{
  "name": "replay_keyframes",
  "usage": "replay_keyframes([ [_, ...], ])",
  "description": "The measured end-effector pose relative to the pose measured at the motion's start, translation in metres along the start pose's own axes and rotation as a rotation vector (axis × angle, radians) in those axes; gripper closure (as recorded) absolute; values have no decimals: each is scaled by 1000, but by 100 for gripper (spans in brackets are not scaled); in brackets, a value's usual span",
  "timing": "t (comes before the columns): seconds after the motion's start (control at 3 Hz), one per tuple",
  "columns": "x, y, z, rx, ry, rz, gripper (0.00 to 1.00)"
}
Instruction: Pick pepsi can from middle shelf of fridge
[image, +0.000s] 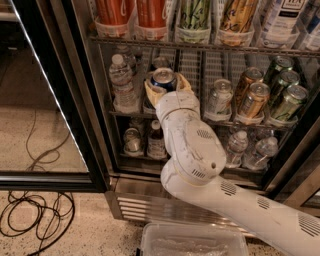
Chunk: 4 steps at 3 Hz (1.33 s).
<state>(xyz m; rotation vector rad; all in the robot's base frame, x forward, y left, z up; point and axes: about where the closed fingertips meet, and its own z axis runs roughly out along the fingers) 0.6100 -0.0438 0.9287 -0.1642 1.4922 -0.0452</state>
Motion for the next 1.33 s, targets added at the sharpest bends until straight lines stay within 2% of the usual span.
replay_keyframes([
  [0.67, 4, -17, -28, -29, 71, 17, 100],
  [1.0, 27, -42, -68, 9, 147, 61, 100],
  [1.33, 27, -44, -68, 11, 148, 59, 100],
])
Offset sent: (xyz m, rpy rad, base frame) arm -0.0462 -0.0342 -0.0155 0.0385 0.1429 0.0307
